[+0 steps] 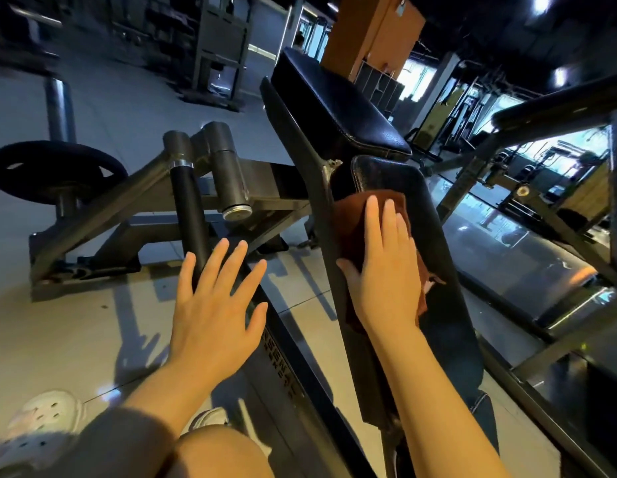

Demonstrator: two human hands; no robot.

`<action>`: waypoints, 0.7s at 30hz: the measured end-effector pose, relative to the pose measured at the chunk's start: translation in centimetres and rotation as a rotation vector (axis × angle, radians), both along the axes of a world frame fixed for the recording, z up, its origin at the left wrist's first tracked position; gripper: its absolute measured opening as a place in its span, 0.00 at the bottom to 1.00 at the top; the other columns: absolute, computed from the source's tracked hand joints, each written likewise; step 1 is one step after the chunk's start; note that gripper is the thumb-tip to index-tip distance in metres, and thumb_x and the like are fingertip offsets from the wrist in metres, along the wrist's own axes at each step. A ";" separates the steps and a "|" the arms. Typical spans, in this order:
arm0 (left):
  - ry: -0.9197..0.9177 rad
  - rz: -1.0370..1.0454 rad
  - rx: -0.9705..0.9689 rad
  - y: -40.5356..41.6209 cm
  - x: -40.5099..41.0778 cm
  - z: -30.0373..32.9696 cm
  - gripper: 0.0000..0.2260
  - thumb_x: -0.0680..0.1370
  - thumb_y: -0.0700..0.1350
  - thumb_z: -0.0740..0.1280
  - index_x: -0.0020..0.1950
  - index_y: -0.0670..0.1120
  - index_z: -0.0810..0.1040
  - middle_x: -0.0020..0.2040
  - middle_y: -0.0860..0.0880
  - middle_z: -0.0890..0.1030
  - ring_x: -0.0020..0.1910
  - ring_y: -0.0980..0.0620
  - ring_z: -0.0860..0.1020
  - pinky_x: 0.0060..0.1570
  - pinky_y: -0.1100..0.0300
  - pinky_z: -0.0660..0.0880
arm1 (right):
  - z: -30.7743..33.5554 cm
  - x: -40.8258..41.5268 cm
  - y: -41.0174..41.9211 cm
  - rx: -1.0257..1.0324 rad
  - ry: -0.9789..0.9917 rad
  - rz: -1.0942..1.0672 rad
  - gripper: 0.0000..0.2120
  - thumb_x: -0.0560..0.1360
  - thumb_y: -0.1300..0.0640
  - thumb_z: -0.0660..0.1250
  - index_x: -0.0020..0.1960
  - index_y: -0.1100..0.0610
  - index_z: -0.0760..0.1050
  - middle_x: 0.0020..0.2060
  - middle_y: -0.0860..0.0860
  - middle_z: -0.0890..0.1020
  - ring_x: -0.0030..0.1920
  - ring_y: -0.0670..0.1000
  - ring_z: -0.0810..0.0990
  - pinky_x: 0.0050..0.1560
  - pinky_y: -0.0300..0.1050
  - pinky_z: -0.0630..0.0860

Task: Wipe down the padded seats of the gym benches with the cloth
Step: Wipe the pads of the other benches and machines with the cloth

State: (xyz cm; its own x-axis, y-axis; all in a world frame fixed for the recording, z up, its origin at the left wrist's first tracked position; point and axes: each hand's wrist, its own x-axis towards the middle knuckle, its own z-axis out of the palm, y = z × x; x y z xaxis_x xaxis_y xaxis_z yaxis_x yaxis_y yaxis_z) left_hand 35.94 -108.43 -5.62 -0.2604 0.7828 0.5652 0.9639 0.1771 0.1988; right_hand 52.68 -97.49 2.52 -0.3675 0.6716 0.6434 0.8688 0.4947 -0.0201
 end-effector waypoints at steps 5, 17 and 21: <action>0.012 0.012 -0.016 0.3 0.1 -0.3 0.27 0.75 0.56 0.54 0.69 0.46 0.75 0.72 0.40 0.70 0.74 0.41 0.61 0.71 0.38 0.51 | -4.8 5.5 -3.6 -0.039 0.022 -0.015 0.48 0.67 0.52 0.78 0.78 0.55 0.53 0.76 0.55 0.60 0.76 0.57 0.58 0.71 0.58 0.53; -0.019 0.008 0.019 0.4 0.0 -0.3 0.25 0.75 0.56 0.55 0.68 0.47 0.76 0.72 0.41 0.71 0.74 0.43 0.62 0.73 0.42 0.47 | 7.5 -2.9 7.3 -0.280 0.095 0.208 0.38 0.77 0.32 0.57 0.79 0.49 0.52 0.79 0.52 0.54 0.78 0.53 0.51 0.77 0.60 0.48; -0.019 0.010 0.026 0.3 -0.1 -0.3 0.26 0.75 0.56 0.55 0.69 0.47 0.75 0.72 0.41 0.70 0.74 0.42 0.61 0.73 0.41 0.48 | 7.1 0.1 10.1 -0.309 0.236 0.119 0.38 0.74 0.26 0.44 0.76 0.48 0.60 0.74 0.53 0.65 0.73 0.56 0.63 0.72 0.66 0.58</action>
